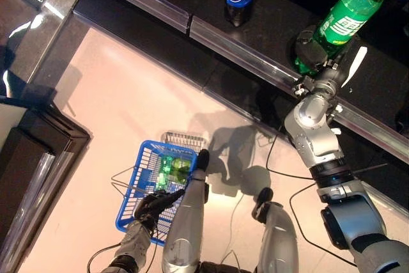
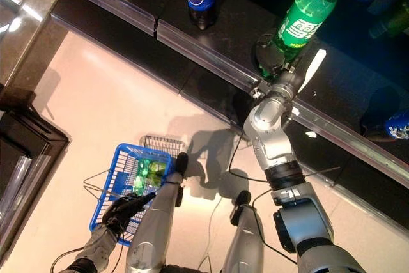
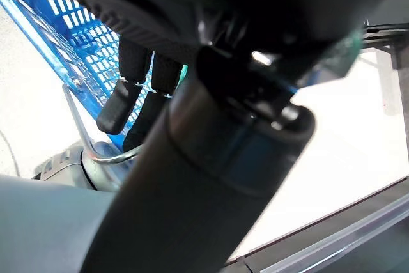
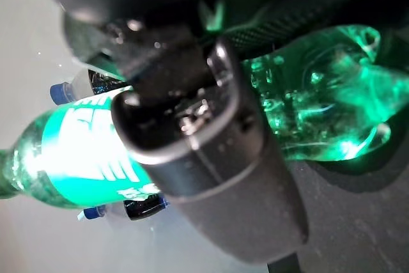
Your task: Pick up the drink and place into the basket.
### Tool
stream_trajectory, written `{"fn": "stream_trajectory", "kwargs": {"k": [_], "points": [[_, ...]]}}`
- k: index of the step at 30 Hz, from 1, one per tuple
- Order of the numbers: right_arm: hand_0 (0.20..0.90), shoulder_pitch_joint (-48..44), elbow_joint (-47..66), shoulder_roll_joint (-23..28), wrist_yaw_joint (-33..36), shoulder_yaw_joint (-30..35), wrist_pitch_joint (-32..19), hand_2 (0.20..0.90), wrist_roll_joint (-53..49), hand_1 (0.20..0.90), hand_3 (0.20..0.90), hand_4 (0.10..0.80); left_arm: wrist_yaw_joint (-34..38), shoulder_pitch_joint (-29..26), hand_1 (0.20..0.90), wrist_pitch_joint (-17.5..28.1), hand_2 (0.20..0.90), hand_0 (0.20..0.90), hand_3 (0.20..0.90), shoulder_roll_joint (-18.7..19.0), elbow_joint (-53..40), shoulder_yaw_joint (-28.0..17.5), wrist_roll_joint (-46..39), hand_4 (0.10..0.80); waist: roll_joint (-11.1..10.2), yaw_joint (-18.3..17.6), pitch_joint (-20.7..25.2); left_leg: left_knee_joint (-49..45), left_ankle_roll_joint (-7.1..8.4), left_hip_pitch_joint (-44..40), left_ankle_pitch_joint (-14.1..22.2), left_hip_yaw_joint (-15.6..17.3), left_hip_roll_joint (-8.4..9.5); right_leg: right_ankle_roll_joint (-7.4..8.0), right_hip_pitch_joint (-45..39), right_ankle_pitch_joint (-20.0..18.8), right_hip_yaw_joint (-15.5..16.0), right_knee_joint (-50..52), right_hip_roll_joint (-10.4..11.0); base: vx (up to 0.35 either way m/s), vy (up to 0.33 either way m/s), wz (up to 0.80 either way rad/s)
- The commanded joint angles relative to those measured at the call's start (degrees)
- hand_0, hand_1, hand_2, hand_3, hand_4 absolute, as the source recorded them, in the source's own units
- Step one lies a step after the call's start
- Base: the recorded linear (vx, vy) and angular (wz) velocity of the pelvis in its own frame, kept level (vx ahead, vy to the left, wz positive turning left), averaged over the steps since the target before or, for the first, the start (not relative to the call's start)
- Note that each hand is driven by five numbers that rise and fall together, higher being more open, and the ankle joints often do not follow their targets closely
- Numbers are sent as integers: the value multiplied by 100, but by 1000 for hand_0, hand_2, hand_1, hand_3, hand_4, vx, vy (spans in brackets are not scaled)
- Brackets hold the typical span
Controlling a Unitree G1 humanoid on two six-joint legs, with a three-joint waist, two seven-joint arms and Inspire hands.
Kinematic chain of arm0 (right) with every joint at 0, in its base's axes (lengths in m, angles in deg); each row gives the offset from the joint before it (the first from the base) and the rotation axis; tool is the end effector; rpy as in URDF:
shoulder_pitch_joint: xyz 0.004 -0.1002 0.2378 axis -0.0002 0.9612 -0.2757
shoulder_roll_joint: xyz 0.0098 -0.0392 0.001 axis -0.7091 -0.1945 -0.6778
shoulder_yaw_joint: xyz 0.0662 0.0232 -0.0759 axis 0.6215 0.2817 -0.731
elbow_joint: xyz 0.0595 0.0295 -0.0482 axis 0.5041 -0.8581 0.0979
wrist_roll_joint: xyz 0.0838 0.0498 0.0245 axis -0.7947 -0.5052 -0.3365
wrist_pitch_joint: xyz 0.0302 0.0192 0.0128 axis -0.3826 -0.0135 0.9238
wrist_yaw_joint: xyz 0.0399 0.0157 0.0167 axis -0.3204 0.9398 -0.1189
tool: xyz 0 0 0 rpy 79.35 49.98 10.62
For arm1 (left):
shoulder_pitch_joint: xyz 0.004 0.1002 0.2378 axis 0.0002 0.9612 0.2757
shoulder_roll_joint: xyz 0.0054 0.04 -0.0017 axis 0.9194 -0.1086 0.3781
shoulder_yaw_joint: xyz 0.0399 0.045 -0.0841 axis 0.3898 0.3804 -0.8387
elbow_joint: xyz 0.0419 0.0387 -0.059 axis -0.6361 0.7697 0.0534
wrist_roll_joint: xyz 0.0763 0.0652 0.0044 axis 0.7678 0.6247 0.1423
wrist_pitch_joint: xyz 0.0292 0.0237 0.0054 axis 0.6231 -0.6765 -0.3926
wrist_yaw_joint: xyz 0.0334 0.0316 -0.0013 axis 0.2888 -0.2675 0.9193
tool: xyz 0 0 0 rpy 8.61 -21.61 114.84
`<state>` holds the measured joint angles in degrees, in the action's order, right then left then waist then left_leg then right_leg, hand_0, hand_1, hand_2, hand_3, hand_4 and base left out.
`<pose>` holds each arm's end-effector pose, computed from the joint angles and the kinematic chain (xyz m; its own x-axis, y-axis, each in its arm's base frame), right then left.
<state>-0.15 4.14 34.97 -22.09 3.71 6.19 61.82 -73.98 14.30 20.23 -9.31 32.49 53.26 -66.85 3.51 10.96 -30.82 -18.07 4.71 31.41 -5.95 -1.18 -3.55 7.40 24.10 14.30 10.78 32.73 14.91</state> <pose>0.3219 -0.1549 0.1945 0.7284 -0.5752 0.3724 0.5218 0.8178 0.2426 0.1671 0.2085 -0.0771 0.7551 0.1311 -0.6424 -0.3660 0.8972 -0.2470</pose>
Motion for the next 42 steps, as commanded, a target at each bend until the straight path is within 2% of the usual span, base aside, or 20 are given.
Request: {"fn": "stream_trajectory", "kwargs": {"k": [1, 6, 13, 16, 20, 25, 29, 34, 42], "points": [[300, -734, 541, 661, 51, 424, -578, 300, 396, 300, 200, 100, -235, 380, 300, 382, 300, 300, 200, 104, -390, 288, 190, 100, 87, 51, 102, -384, -254, -203, 534, -240, 138, -362, -40, -786, 88, -319, -25, -53, -8, 2], [300, -520, 1097, 679, -224, 393, -452, 300, 1198, 300, 200, 100, -407, 435, 300, 749, 300, 300, 200, 111, -774, 250, 80, 100, 90, -9, 102, -404, -255, -299, 563, -237, 140, -416, -61, -690, 66, -169, -59, -74, 3, 2], [300, 429, 2444, 651, -1159, 347, -544, 300, 1903, 300, 200, 100, -511, 648, 300, 1270, 300, 300, 200, 176, -1629, 76, -69, 100, 70, -196, 102, -221, -187, -699, 505, -188, 91, -472, -346, -576, 27, -129, -124, -62, 31, 0], [300, 838, 3054, 719, -1638, 308, -606, 300, 1804, 300, 200, 100, -660, 741, 300, 1557, 300, 300, 200, 270, -2031, -58, -132, 100, 55, -253, 102, -125, -132, -902, 456, -159, 36, -498, -512, -521, 20, -110, -153, -86, 14, 1], [300, 1129, 3484, 631, -2225, 166, -744, 300, 1287, 300, 200, 100, -863, 784, 300, 1680, 300, 300, 200, 355, -2525, -168, -345, 100, 42, -265, 127, 4, -81, -1143, 387, -149, -28, -539, -759, -495, 58, -167, -203, -60, -2, -2], [300, 1415, 3849, 465, -2795, -60, -704, 300, 857, 300, 200, 100, -943, 905, 300, 1744, 300, 300, 200, 483, -3297, -229, -382, 100, 29, -211, 250, 131, -46, -1343, 351, -166, -48, -566, -1012, -429, 134, -207, -228, -15, -7, 0], [300, 1515, 4052, 327, -3235, -499, -465, 300, 639, 300, 200, 100, -1036, 1005, 300, 1677, 300, 300, 200, 750, -4279, -307, -207, 100, 35, -1, 357, 191, -25, -1449, 305, -278, -20, -604, -1238, -336, 296, -173, -232, -35, -67, 12], [300, 1572, 4004, 197, -3421, -907, -328, 300, 430, 300, 200, 100, -999, 1071, 300, 1631, 300, 300, 200, 934, -5007, -340, 79, 100, 51, 203, 460, 278, -9, -1573, 264, -436, 55, -633, -1516, -283, 474, -253, -243, 16, -36, 21], [300, 1383, 3717, -1, -3489, -1472, -175, 300, 401, 300, 200, 100, -1230, 1150, 300, 1414, 300, 300, 200, 1287, -6020, -369, 390, 100, 87, 600, 595, 473, -10, -1734, 191, -731, 211, -597, -1898, -299, 792, -518, -217, 12, -38, 25]]}}
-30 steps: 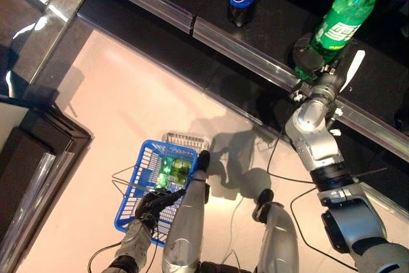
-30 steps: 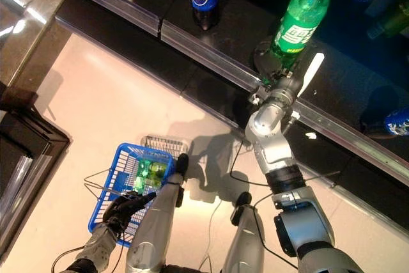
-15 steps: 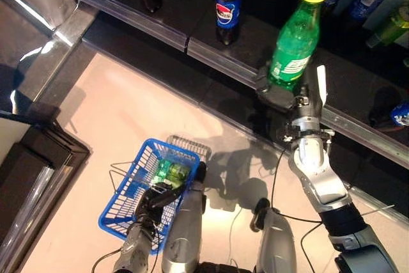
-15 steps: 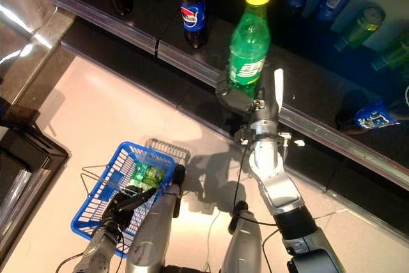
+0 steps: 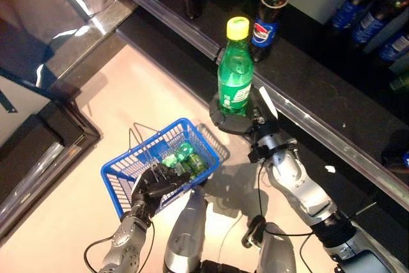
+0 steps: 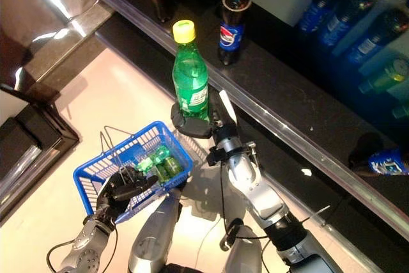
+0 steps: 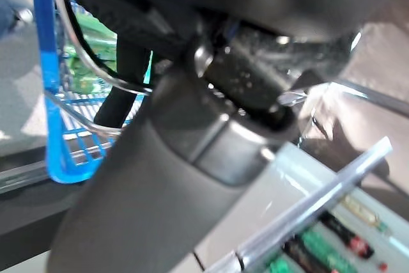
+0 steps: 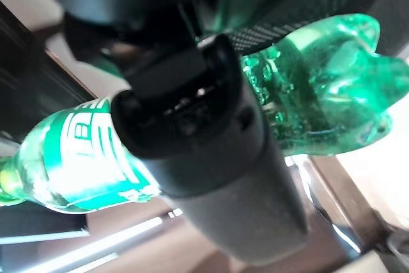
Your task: Pick up the drink and place into the basket.
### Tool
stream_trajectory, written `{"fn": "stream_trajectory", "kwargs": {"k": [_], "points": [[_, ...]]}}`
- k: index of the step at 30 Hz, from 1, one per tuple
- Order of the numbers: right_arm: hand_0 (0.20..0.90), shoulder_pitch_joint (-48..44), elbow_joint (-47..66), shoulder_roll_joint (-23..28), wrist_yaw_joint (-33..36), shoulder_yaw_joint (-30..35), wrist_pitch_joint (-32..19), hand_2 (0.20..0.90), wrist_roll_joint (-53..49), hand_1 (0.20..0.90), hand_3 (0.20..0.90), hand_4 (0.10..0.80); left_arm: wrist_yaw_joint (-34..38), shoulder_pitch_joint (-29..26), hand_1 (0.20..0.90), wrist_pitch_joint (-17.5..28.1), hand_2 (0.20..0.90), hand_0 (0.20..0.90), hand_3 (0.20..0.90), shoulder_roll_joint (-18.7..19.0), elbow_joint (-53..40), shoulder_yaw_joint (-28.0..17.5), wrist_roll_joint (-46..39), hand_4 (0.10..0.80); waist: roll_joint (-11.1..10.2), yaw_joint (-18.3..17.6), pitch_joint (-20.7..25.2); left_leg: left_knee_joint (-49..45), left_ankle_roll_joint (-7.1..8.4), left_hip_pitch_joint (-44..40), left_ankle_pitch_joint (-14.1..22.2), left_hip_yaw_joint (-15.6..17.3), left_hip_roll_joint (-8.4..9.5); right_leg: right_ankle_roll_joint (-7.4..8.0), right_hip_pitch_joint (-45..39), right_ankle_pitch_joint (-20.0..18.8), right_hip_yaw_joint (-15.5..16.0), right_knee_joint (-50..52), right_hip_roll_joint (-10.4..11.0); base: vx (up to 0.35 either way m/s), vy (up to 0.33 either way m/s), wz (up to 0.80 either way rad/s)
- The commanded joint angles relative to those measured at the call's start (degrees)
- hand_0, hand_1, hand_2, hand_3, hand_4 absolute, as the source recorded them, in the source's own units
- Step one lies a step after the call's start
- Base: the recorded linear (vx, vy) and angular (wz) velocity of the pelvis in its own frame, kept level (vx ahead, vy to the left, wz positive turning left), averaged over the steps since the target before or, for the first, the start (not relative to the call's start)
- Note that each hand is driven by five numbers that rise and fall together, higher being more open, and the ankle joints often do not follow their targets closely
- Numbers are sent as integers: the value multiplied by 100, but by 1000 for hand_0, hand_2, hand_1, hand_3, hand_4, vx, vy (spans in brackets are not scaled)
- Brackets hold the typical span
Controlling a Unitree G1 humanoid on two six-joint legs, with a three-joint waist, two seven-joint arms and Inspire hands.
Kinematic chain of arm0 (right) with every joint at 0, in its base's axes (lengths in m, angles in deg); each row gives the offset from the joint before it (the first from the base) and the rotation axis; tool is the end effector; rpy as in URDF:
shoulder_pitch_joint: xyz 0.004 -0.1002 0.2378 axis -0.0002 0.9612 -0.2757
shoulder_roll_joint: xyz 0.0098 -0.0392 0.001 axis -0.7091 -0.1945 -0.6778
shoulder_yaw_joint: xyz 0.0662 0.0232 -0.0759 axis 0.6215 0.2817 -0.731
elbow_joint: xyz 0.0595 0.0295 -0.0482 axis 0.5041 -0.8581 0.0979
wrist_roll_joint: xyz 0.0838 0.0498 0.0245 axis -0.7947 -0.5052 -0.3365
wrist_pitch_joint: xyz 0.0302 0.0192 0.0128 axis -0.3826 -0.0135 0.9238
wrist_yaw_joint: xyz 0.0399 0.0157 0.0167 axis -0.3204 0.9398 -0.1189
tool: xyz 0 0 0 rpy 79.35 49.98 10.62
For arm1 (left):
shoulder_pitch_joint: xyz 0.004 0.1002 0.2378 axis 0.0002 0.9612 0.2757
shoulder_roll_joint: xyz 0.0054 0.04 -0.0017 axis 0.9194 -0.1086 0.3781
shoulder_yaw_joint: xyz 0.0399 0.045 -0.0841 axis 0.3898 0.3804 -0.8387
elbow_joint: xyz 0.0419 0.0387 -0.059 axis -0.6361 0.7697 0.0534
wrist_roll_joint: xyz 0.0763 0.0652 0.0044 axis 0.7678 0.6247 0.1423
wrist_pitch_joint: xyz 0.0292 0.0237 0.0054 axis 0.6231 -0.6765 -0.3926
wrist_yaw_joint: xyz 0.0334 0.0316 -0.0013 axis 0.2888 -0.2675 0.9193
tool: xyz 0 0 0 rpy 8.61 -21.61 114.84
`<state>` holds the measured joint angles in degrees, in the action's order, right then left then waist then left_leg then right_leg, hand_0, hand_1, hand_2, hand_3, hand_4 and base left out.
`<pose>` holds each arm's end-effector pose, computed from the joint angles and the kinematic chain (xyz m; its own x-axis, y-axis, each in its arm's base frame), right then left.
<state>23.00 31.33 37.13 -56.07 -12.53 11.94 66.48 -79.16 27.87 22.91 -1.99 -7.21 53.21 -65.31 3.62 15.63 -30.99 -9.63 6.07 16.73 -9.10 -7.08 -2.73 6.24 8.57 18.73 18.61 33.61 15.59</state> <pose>0.2408 -0.1129 0.1240 0.9064 0.3139 0.2826 -0.2723 0.9457 -0.1773 0.1688 0.2088 -0.0134 0.9749 -0.0800 -0.2076 -0.0027 0.9288 -0.3707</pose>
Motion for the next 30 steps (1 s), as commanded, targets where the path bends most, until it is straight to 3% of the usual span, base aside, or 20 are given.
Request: {"fn": "stream_trajectory", "kwargs": {"k": [1, 10, 13, 20, 30], "points": [[300, -975, 917, -222, -20, 77, -736, 300, -139, 300, 200, 100, -820, -188, 300, 1090, 300, 300, 200, 652, -2134, -344, 357, 100, 49, 212, 637, -374, -140, -303, 531, -201, 170, -460, -441, -723, 64, -652, -263, 63, -97, 29], [300, -1268, 175, -256, 342, -136, -625, 300, -369, 300, 200, 100, -1775, -193, 300, 842, 300, 300, 200, 1036, -2577, -277, 60, 100, 51, 482, 807, -395, -128, -384, 566, -462, 257, -434, -751, -716, 283, -810, -247, 58, -35, 24], [300, -1312, -71, -413, 503, -194, -605, 300, -330, 300, 200, 100, -2511, -271, 300, 551, 300, 300, 200, 1021, -3137, -193, -471, 100, 65, 550, 825, -401, -129, -412, 586, -551, 290, -428, -850, -705, 332, -856, -244, 85, -37, 18], [300, -1646, -571, -841, 571, -439, -361, 300, -218, 300, 200, 100, -3355, -782, 300, 109, 300, 300, 200, 1015, -4018, 10, -1260, 100, 151, 619, 809, -455, -114, -426, 609, -684, 358, -438, -848, -670, 411, -740, -179, 45, -2, 13], [300, -1483, -1226, -1332, 726, -738, -139, 300, -120, 300, 200, 100, -4072, -970, 300, -469, 300, 300, 200, 988, -4628, -76, -1884, 100, 224, 728, 759, -460, -134, -405, 603, -759, 454, -387, -826, -678, 471, -714, -105, 34, -3, 7]]}}
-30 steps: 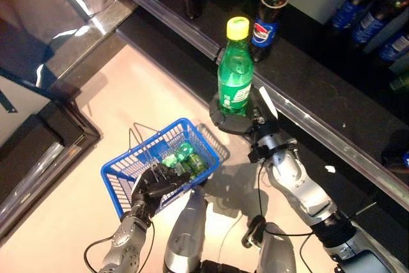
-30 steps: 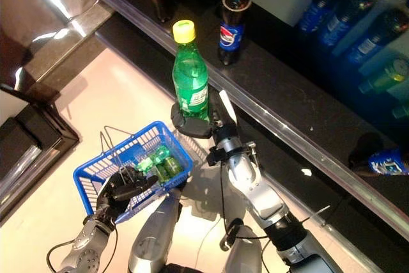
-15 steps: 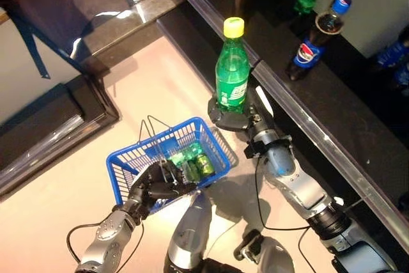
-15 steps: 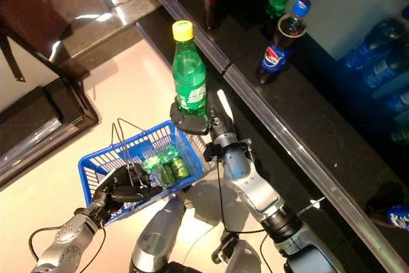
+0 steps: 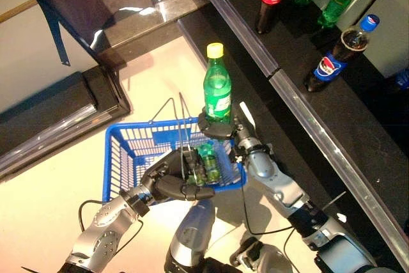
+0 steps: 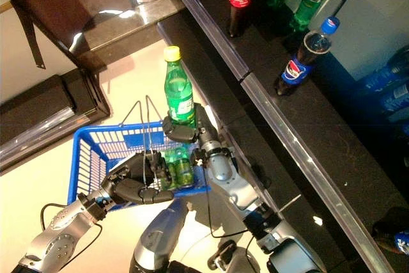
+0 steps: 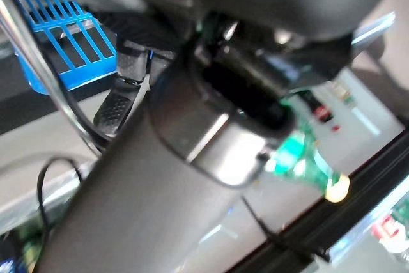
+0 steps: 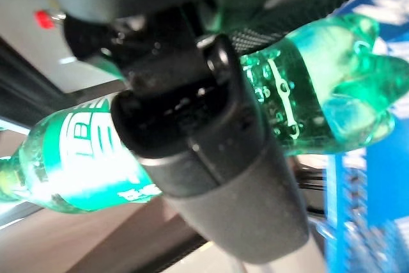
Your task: Pick up the drink and place into the basket.
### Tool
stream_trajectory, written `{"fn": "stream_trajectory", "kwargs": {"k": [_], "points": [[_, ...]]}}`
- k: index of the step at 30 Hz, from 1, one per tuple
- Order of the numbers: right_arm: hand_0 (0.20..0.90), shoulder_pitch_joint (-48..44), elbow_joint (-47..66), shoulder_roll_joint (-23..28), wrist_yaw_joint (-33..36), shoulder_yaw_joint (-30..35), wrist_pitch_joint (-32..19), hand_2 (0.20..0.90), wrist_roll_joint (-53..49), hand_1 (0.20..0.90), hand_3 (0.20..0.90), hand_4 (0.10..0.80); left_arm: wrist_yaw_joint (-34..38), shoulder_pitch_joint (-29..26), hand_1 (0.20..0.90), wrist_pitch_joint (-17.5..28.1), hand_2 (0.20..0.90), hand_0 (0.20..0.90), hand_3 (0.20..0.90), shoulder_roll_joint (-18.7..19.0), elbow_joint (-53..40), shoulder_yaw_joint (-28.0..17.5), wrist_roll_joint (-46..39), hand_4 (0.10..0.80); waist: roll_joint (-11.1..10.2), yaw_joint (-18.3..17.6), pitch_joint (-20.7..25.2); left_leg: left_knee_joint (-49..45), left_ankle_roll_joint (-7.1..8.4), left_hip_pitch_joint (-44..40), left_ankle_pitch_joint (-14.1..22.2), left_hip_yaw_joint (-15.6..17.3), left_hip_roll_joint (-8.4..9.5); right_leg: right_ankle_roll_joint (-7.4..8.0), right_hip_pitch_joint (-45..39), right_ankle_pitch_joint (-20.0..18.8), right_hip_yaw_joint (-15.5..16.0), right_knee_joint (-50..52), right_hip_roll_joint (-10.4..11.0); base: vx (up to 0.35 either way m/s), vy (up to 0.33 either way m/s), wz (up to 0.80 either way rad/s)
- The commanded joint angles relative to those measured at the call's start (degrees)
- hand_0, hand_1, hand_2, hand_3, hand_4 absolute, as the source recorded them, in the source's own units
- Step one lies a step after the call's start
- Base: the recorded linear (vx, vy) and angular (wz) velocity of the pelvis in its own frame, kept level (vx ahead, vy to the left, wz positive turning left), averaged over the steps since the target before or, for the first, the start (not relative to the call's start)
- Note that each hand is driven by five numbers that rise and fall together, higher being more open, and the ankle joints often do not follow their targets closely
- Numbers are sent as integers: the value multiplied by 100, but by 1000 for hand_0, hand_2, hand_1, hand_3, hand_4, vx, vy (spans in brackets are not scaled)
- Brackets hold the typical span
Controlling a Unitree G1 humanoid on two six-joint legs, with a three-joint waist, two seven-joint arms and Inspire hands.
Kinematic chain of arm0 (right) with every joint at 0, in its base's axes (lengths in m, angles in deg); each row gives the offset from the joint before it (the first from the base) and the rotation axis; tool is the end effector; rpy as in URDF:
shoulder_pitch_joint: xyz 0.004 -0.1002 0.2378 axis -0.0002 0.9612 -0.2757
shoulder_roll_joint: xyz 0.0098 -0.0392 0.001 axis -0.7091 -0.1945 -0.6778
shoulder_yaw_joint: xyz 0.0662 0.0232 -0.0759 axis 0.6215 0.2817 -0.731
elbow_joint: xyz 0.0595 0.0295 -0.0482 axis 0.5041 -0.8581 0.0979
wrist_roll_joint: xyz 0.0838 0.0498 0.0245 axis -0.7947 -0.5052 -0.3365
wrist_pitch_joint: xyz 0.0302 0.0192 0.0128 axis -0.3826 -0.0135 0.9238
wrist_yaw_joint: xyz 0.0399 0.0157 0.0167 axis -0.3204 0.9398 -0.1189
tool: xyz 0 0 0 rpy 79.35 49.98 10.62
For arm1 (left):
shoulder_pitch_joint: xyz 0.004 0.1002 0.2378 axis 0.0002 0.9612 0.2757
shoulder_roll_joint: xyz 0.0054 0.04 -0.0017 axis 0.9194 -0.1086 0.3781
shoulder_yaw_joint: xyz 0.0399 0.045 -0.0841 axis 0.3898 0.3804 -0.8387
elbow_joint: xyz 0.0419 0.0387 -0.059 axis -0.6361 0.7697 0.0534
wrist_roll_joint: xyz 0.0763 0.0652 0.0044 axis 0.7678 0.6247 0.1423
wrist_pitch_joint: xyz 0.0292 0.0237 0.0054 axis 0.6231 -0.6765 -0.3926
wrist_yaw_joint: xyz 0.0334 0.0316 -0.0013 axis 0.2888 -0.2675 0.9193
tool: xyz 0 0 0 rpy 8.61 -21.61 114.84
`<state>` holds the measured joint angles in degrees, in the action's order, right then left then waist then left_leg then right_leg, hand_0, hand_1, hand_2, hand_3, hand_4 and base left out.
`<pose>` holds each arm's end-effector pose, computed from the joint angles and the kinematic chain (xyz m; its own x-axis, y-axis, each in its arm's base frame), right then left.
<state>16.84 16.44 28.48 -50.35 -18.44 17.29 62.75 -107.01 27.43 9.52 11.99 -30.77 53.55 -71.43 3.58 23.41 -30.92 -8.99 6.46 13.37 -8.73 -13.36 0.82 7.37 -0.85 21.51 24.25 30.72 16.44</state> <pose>0.2588 -0.0755 0.0960 0.9641 0.2606 0.0503 -0.2540 0.9609 -0.1105 0.1840 0.2155 0.0575 0.7020 -0.7102 0.0525 0.6850 0.6533 -0.3224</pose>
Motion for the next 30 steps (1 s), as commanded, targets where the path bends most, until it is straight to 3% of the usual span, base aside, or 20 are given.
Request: {"fn": "stream_trajectory", "kwargs": {"k": [1, 6, 12, 18, 30], "points": [[300, -873, 217, -488, 166, -153, -669, 300, 257, 300, 200, 100, -1298, -933, 300, 860, 300, 300, 200, -403, -2281, -120, -1288, 100, 229, -44, 745, -527, -174, -64, 565, -132, 102, -498, 123, -958, -88, -420, -187, 1, -32, 5], [300, -906, -669, -681, 393, -128, -727, 300, 341, 300, 200, 100, -1488, -980, 300, 809, 300, 300, 200, -341, -2281, -287, -1383, 100, 231, 92, 671, -511, -191, 8, 543, -152, 138, -450, 114, -1019, 15, -491, -156, -5, -58, 5], [300, -687, -1421, -818, 371, -57, -997, 300, -649, 300, 200, 100, -1519, -976, 300, 1087, 300, 300, 200, -199, -2217, -476, -1264, 100, 216, 180, 647, -438, -217, 28, 514, -185, 143, -417, 94, -1066, 52, -589, -171, -4, -40, 9], [300, -443, -2248, -1193, 205, -229, -1127, 300, -998, 300, 200, 100, -1739, -1106, 300, 1173, 300, 300, 200, -169, -2313, -535, -1344, 100, 185, 236, 589, -413, -218, 52, 514, -220, 122, -397, 132, -1113, 34, -633, -225, -13, -51, 1], [300, -262, -2906, -1434, -298, -788, -792, 300, -425, 300, 200, 100, -1657, -1517, 300, 1078, 300, 300, 200, -227, -2545, -322, -1119, 100, 157, 235, 490, -374, -228, 104, 472, -223, 106, -353, 242, -1158, -17, -600, -249, -9, -20, 1]]}}
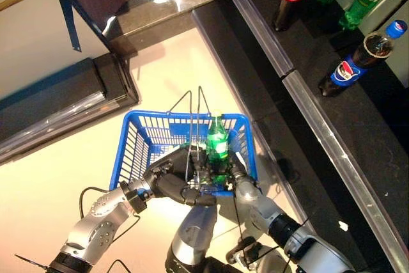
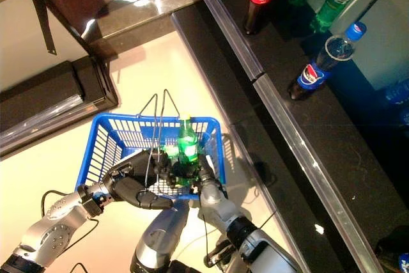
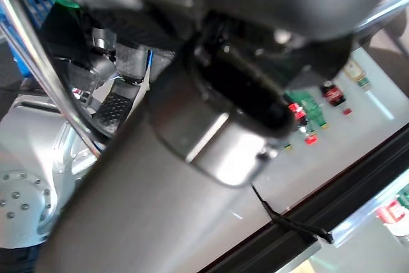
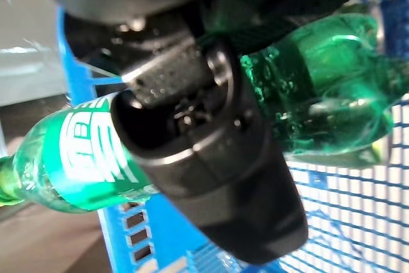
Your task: Pick up the drink and place into the basket.
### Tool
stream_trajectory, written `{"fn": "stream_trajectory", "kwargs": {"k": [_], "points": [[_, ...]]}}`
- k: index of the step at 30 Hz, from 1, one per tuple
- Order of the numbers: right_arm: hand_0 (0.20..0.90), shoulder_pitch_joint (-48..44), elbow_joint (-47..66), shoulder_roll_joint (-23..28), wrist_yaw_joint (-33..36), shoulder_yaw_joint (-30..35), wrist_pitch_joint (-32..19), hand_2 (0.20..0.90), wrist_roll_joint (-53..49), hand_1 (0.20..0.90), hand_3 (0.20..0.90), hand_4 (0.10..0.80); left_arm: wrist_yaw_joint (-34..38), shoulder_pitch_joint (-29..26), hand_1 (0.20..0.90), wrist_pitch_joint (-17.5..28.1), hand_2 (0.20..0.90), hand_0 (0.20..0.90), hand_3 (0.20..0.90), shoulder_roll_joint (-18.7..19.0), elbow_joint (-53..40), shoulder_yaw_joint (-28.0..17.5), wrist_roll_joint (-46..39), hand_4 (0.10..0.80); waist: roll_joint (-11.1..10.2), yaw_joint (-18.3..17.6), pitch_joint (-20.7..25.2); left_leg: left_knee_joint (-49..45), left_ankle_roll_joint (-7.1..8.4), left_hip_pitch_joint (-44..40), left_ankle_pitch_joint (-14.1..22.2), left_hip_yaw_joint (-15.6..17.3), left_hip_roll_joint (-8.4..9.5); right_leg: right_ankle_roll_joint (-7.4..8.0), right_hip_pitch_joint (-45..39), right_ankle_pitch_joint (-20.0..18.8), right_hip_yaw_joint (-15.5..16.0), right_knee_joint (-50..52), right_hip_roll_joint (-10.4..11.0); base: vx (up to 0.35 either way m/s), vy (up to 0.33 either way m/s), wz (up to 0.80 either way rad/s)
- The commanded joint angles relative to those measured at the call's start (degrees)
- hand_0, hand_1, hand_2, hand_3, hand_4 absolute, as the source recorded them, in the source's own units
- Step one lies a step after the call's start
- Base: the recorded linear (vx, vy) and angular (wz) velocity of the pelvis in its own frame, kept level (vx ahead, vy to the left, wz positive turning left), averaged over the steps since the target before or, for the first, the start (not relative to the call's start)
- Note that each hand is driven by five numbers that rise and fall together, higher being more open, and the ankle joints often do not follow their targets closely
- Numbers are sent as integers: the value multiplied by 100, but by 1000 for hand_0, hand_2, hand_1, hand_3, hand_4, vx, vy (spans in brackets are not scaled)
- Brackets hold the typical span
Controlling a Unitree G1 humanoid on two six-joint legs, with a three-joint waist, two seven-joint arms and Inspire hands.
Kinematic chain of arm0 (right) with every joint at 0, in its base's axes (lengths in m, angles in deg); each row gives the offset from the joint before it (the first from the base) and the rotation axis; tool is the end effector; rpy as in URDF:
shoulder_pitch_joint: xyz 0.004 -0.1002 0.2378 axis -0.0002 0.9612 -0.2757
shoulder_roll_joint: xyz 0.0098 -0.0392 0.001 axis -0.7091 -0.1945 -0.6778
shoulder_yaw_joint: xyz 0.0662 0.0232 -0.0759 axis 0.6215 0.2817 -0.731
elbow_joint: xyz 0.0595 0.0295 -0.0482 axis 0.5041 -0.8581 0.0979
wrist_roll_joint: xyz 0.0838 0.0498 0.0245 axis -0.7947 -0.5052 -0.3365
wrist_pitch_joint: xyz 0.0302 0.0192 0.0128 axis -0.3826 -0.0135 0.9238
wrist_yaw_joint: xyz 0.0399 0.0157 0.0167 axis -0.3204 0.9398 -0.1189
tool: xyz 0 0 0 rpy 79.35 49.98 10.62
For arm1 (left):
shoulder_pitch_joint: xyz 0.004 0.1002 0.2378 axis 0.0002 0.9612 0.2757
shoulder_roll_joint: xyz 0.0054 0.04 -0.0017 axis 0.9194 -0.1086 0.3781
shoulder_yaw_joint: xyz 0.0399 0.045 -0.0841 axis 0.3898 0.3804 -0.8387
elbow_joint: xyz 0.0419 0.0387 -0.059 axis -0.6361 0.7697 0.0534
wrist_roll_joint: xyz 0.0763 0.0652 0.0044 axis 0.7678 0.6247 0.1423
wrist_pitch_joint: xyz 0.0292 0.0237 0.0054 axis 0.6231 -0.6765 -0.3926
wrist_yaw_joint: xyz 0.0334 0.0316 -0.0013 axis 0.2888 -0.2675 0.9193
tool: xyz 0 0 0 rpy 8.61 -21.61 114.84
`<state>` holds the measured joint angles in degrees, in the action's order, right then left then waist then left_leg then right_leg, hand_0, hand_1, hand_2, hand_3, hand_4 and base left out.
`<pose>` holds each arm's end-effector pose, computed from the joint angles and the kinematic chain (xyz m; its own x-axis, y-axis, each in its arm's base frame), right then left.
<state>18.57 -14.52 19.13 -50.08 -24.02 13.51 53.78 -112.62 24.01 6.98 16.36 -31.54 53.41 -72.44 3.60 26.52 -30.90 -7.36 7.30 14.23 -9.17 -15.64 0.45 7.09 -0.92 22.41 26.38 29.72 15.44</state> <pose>0.2454 -0.0646 0.0021 0.8964 0.1506 -0.4168 -0.1816 0.9827 -0.0354 0.1957 0.2231 0.0743 0.6021 -0.7971 0.0465 0.7775 0.5721 -0.2612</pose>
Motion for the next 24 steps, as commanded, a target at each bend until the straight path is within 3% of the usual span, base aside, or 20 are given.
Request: {"fn": "stream_trajectory", "kwargs": {"k": [1, 6, 8, 13, 18, 24], "points": [[300, -449, 167, -491, -404, -284, -313, 300, 570, 300, 200, 100, -1055, -1184, 300, 1335, 300, 300, 200, -667, -2489, -298, -968, 100, 149, -67, 484, -529, -315, 21, 512, 3, 145, -322, 254, -1249, -224, -503, -150, 0, 0, 0], [300, -562, -67, -435, -623, -415, 143, 300, 1356, 300, 200, 100, -1093, -1241, 300, 1286, 300, 300, 200, -667, -2472, -301, -926, 100, 128, -33, 478, -504, -313, 33, 488, 2, 159, -302, 252, -1264, -208, -521, -147, 0, 0, 0], [300, -698, -390, -304, -980, -681, 864, 300, 2366, 300, 200, 100, -1041, -1328, 300, 1230, 300, 300, 200, -671, -2451, -296, -899, 100, 113, -1, 468, -498, -318, 57, 482, 0, 168, -281, 279, -1270, -204, -509, -129, 3, -17, 0], [300, -1218, -977, -178, -897, -796, 1542, 300, 3765, 300, 200, 100, -948, -1359, 300, 1061, 300, 300, 200, -748, -2558, -253, -816, 100, 84, 85, 417, -523, -330, 102, 475, -2, 159, -284, 304, -1279, -165, -446, -109, 12, -38, 1], [300, -1644, -1406, -168, -879, -753, 1563, 300, 4620, 300, 200, 100, -874, -1428, 300, 952, 300, 300, 200, -835, -2517, -239, -757, 100, 93, 111, 393, -489, -335, 93, 446, 10, 143, -283, 305, -1301, -165, -443, -110, 10, -9, 2], [300, -1547, -1872, -116, -781, -654, 1811, 300, 4441, 300, 200, 100, -822, -1455, 300, 896, 300, 300, 200, -893, -2613, -202, -633, 100, 145, 87, 371, -472, -353, 108, 433, 47, 124, -264, 362, -1315, -169, -402, -62, 4, 10, 3]]}}
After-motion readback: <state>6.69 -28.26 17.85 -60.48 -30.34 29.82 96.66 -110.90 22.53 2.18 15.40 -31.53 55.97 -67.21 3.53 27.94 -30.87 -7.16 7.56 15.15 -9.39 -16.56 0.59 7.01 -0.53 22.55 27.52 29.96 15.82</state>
